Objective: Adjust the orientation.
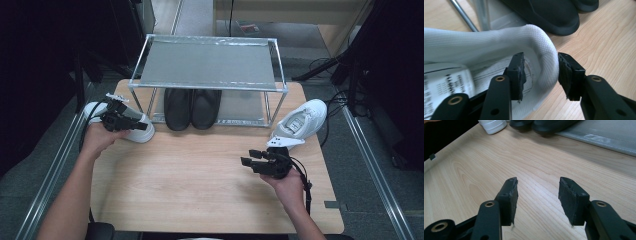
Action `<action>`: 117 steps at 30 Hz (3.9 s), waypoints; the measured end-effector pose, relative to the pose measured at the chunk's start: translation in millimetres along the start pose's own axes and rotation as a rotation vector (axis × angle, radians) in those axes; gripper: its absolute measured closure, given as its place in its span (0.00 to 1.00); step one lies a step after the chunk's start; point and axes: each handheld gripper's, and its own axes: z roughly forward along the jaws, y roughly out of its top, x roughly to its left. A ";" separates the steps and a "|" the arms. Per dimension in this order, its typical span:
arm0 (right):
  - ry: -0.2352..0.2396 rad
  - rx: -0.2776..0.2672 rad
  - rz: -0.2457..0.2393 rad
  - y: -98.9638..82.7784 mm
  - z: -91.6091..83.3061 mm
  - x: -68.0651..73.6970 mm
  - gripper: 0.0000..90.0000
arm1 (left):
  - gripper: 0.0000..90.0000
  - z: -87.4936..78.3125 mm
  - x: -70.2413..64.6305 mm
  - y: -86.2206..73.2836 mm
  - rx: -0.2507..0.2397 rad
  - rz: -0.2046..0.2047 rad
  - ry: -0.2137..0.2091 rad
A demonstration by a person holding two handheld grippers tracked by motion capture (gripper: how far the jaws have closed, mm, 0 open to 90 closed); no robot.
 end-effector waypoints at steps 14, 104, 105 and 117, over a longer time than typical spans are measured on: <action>0.002 0.001 -0.001 -0.4 1.1 0.1 0.57 | 0.87 -7.5 -3.1 -6.4 -0.032 0.003 -0.041; 0.034 -0.021 0.018 1.4 -2.1 -0.9 0.55 | 0.51 76.4 -248.8 11.6 0.007 0.171 -0.284; 0.033 -0.017 0.019 1.5 -1.7 -0.6 0.55 | 0.50 71.9 -246.9 11.0 -0.004 0.167 -0.288; 0.037 0.005 -0.002 7.3 12.7 1.6 0.56 | 0.45 25.6 -212.4 -7.1 -0.101 0.120 -0.174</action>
